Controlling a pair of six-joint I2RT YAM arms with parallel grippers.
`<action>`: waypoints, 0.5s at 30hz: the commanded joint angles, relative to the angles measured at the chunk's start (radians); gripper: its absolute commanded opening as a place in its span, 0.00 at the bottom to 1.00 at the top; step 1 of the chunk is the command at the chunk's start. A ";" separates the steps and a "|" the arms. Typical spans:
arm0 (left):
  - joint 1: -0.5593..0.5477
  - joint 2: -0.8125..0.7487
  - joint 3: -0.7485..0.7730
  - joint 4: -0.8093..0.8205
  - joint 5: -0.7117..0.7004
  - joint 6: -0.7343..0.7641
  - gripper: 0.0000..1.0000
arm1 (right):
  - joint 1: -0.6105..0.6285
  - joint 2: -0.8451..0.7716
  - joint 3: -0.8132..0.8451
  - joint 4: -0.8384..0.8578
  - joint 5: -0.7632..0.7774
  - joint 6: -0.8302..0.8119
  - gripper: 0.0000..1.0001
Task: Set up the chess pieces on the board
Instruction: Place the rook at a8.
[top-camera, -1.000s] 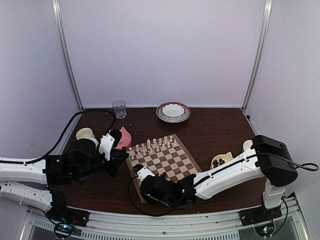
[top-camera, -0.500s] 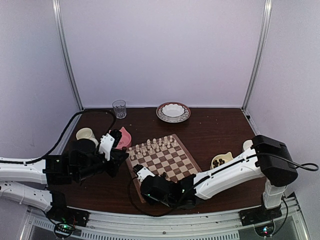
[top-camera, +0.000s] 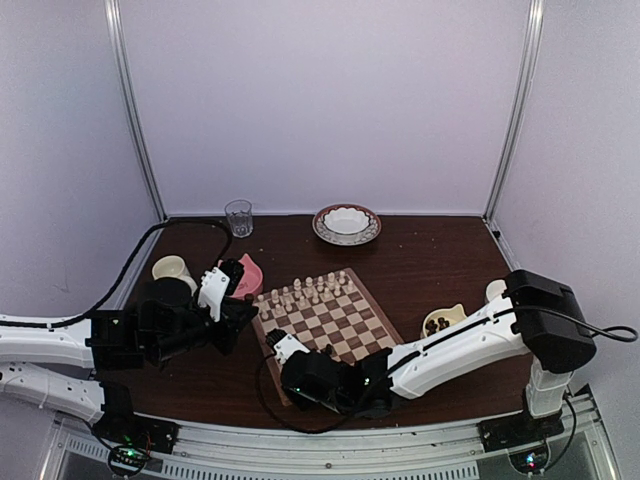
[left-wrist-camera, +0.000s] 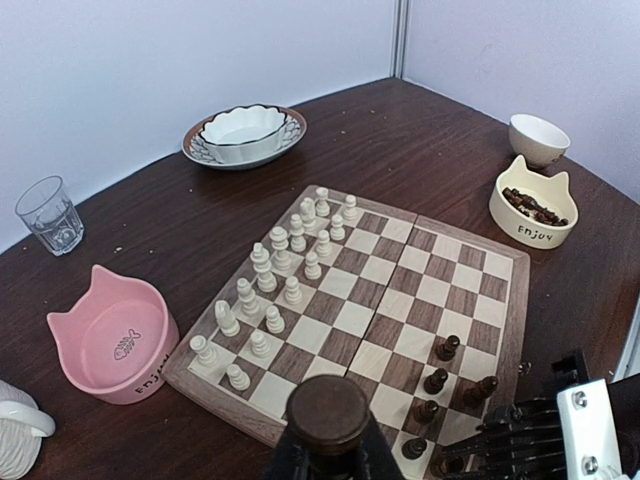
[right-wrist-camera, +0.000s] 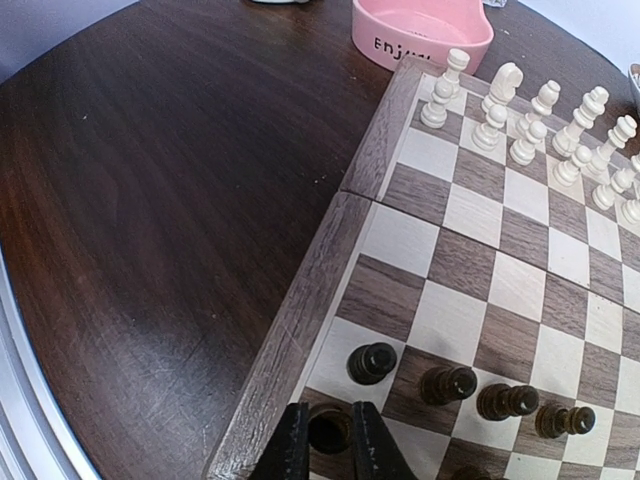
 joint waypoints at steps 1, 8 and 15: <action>0.004 -0.003 0.002 0.041 0.008 0.007 0.01 | -0.005 -0.046 -0.006 -0.015 -0.002 0.006 0.15; 0.004 0.003 0.004 0.043 0.008 0.006 0.01 | -0.006 -0.051 -0.012 -0.014 0.000 0.006 0.17; 0.004 0.010 0.007 0.042 0.016 0.006 0.01 | -0.004 -0.081 -0.018 -0.006 -0.009 -0.004 0.30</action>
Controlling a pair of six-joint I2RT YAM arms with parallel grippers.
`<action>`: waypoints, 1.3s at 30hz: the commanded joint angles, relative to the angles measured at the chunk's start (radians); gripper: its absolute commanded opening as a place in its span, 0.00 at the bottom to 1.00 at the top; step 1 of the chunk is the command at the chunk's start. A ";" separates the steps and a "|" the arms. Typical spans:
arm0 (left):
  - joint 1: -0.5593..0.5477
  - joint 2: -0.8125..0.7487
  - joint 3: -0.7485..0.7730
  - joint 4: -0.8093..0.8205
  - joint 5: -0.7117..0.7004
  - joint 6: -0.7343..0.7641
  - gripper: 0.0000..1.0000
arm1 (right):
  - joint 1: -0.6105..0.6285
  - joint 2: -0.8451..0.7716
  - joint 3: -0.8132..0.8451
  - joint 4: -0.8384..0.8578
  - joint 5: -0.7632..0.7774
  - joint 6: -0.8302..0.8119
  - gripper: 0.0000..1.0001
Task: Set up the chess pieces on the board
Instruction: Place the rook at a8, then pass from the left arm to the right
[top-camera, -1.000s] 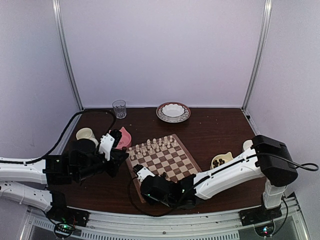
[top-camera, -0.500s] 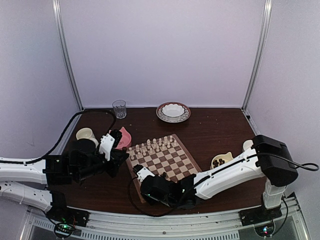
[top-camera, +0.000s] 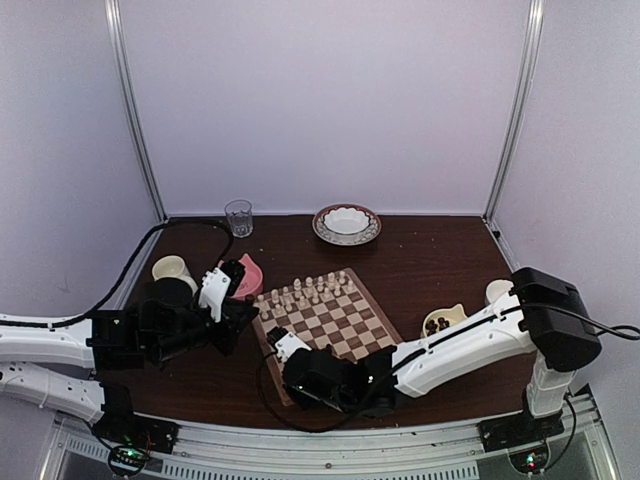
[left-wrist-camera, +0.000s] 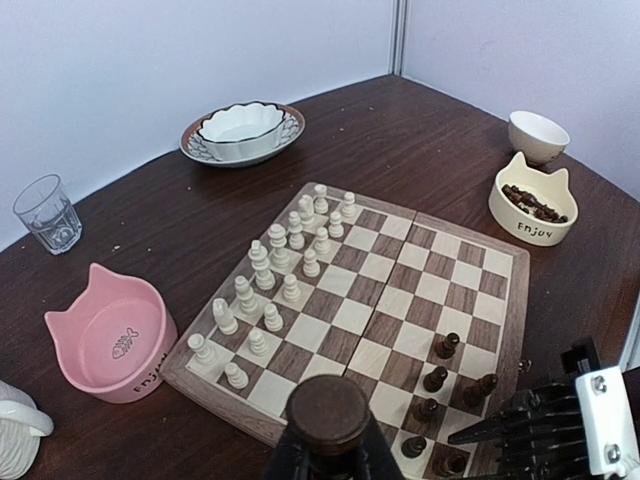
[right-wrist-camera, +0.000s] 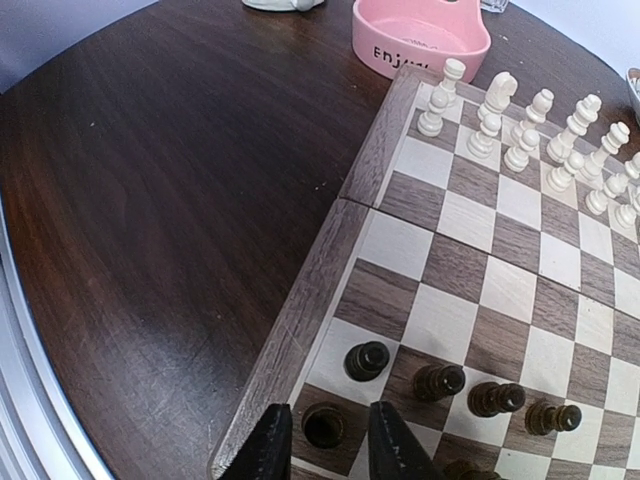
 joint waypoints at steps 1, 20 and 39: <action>0.004 0.007 0.007 0.042 0.013 0.006 0.01 | -0.005 -0.062 -0.011 0.002 -0.005 -0.008 0.30; 0.004 0.172 0.084 0.098 0.420 0.038 0.00 | -0.020 -0.498 -0.219 -0.083 0.046 -0.035 0.38; 0.005 0.233 0.113 0.101 0.591 0.095 0.01 | -0.107 -0.470 -0.231 0.178 -0.372 0.321 0.49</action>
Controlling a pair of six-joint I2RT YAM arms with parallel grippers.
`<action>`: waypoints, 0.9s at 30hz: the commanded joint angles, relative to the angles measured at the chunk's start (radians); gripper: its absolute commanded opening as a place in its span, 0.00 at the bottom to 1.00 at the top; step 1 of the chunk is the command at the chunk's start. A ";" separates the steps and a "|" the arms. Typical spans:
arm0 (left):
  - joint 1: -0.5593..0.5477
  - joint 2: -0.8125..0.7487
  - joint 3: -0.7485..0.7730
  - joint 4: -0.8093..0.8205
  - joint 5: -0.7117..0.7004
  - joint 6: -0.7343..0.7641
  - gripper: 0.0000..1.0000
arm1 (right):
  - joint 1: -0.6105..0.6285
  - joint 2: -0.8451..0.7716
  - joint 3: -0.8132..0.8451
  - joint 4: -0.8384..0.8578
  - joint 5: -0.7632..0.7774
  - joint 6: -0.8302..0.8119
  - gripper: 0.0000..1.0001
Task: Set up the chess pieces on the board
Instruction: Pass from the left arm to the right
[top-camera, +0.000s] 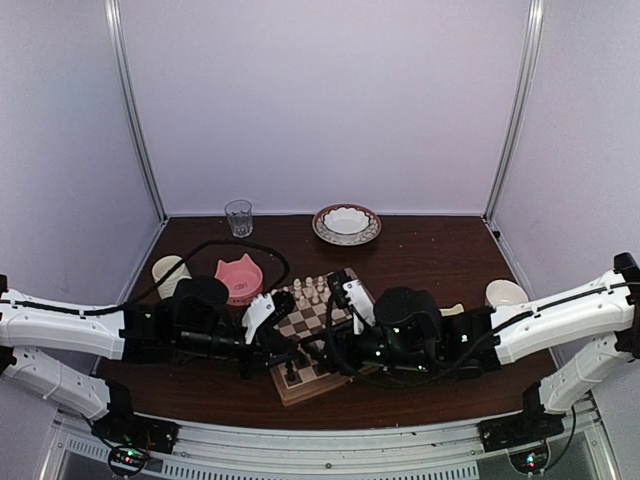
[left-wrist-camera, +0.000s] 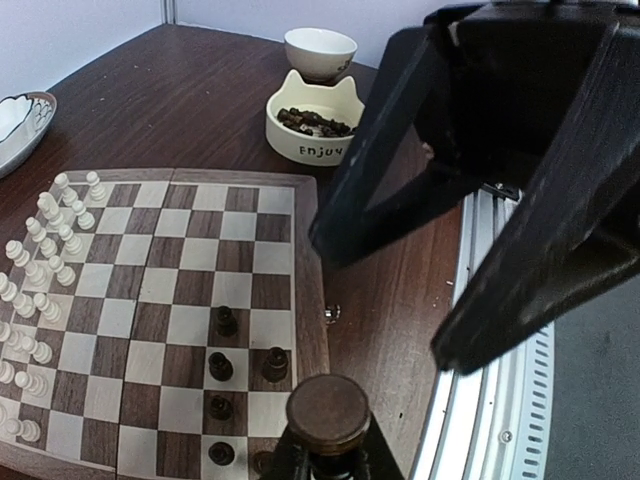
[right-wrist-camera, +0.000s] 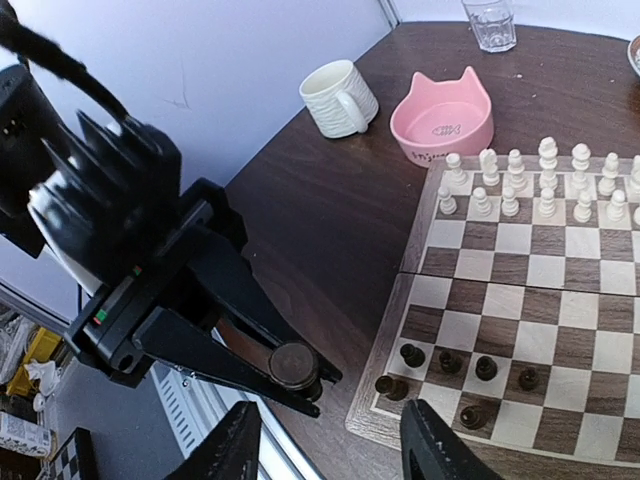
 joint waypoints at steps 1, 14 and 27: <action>0.003 0.000 0.030 0.047 0.028 0.020 0.01 | -0.008 0.070 0.053 0.084 -0.096 0.081 0.48; 0.003 -0.005 0.034 0.046 0.045 0.021 0.01 | -0.029 0.118 0.038 0.183 -0.119 0.134 0.40; 0.003 -0.025 0.025 0.045 0.026 0.022 0.04 | -0.040 0.150 0.045 0.182 -0.141 0.173 0.24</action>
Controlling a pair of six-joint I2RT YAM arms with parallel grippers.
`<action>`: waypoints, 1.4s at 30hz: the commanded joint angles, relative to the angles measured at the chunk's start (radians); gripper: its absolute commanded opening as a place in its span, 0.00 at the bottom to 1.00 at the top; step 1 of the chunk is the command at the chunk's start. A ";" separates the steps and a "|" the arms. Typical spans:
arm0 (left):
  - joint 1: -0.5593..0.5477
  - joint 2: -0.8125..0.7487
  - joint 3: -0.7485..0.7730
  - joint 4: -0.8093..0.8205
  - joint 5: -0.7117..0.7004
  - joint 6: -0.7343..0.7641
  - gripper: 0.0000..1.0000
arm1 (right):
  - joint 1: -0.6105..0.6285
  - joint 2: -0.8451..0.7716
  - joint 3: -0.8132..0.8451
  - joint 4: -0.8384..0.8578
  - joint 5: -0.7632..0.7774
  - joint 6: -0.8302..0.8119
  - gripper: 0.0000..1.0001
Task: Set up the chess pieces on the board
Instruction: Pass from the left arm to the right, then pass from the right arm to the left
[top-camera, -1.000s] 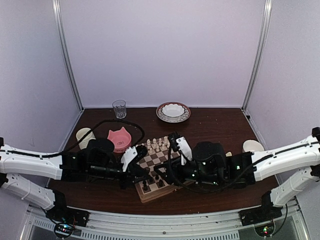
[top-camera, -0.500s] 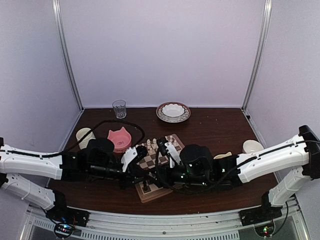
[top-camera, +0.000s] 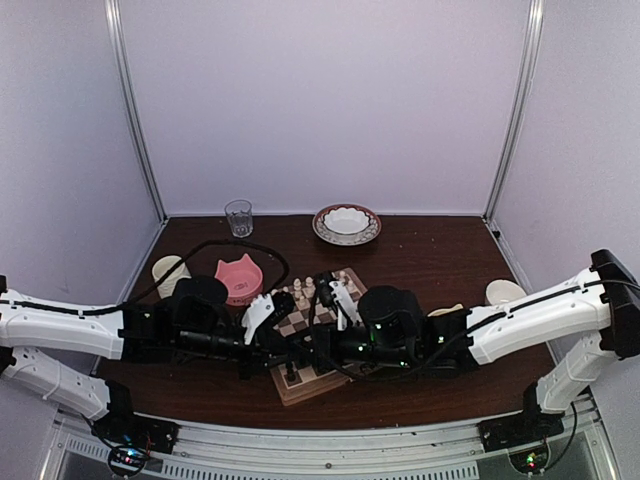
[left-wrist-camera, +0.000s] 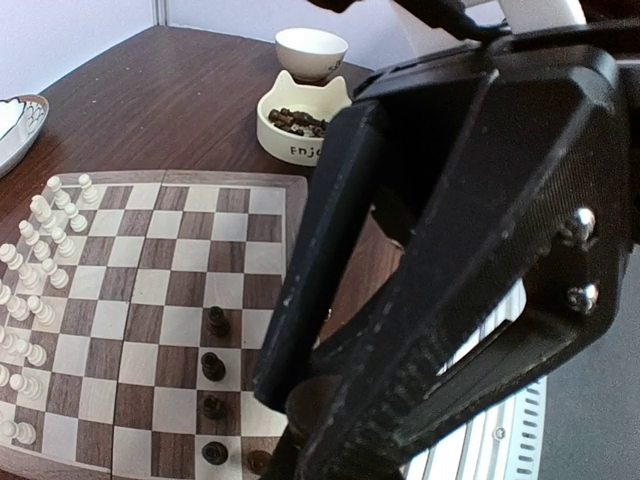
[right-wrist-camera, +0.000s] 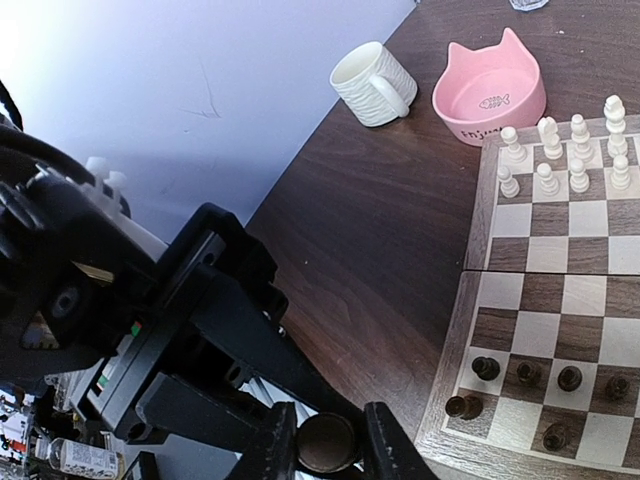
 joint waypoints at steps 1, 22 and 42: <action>0.003 -0.019 0.026 0.050 0.001 0.016 0.04 | -0.007 0.002 0.007 0.019 -0.006 0.016 0.22; 0.003 -0.289 -0.137 0.181 -0.095 0.001 0.63 | -0.042 -0.062 -0.176 0.481 -0.049 0.137 0.06; 0.003 -0.392 -0.263 0.398 -0.087 0.056 0.45 | -0.024 0.210 -0.020 0.830 -0.182 0.242 0.06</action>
